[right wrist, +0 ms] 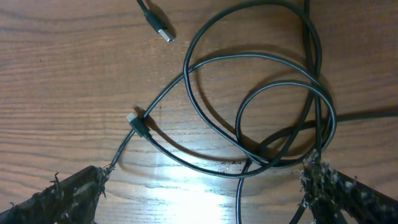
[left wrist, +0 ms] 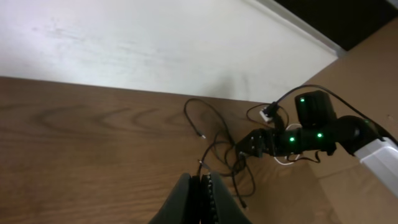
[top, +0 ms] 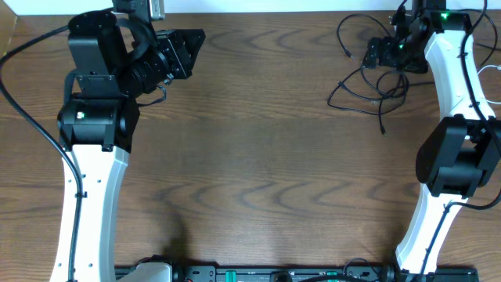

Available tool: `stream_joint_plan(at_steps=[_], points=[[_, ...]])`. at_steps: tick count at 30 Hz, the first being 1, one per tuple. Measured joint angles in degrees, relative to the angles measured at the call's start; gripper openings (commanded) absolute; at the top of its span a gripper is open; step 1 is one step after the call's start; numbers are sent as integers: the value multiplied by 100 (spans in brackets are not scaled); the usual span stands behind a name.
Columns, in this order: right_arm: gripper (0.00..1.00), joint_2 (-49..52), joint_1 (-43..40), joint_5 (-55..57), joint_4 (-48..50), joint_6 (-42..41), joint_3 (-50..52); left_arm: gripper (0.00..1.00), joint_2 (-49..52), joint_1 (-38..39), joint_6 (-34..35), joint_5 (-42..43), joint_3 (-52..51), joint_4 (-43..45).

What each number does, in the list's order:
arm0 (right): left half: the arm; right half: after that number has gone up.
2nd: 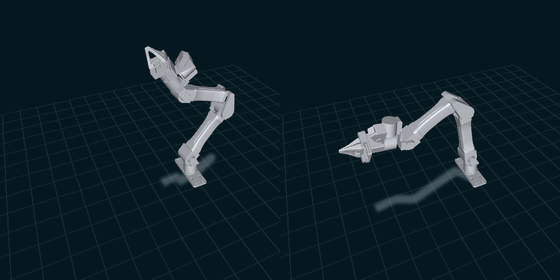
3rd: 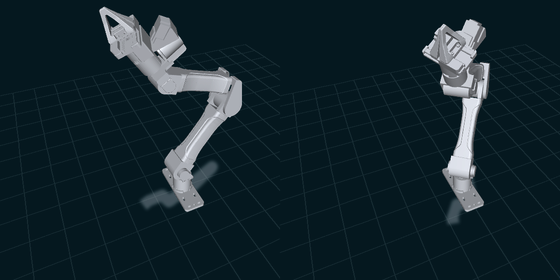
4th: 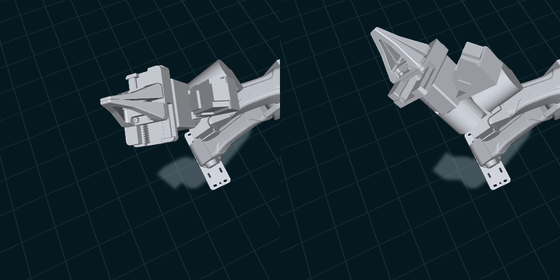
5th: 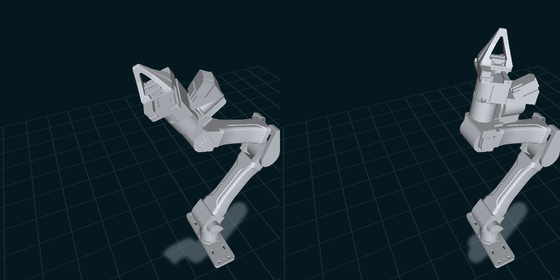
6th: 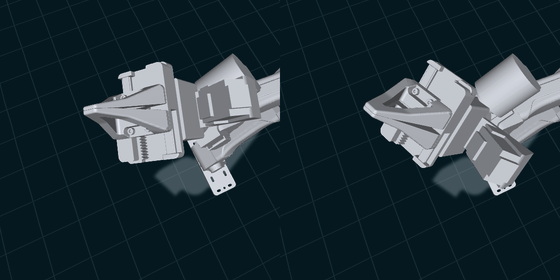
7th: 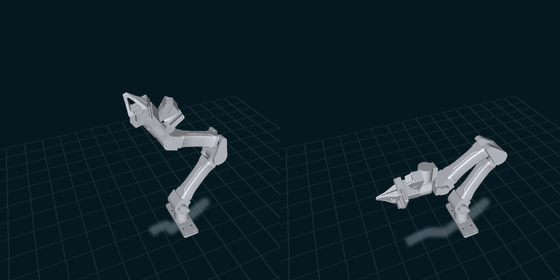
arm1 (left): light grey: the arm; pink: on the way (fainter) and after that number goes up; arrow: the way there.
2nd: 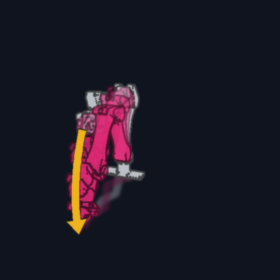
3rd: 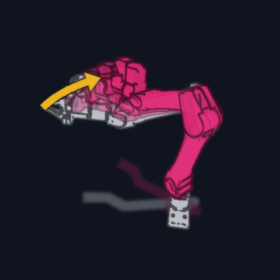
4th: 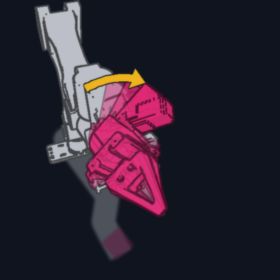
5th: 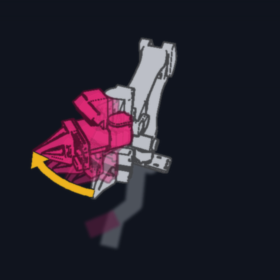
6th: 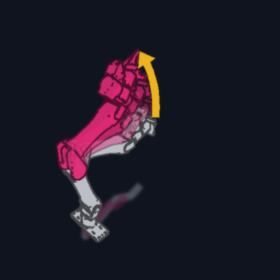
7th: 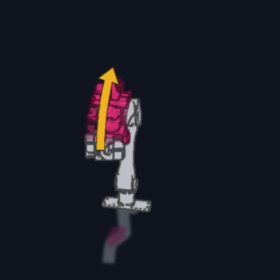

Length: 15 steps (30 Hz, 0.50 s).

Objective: Untangle cables

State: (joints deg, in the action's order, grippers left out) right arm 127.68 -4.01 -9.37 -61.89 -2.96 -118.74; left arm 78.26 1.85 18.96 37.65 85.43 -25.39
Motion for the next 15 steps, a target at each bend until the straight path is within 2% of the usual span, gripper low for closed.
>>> stream_joint_plan(at_steps=[15], points=[[99, 352, 0, 0, 234, 0, 4, 7, 166, 11, -2, -74, 0, -238]])
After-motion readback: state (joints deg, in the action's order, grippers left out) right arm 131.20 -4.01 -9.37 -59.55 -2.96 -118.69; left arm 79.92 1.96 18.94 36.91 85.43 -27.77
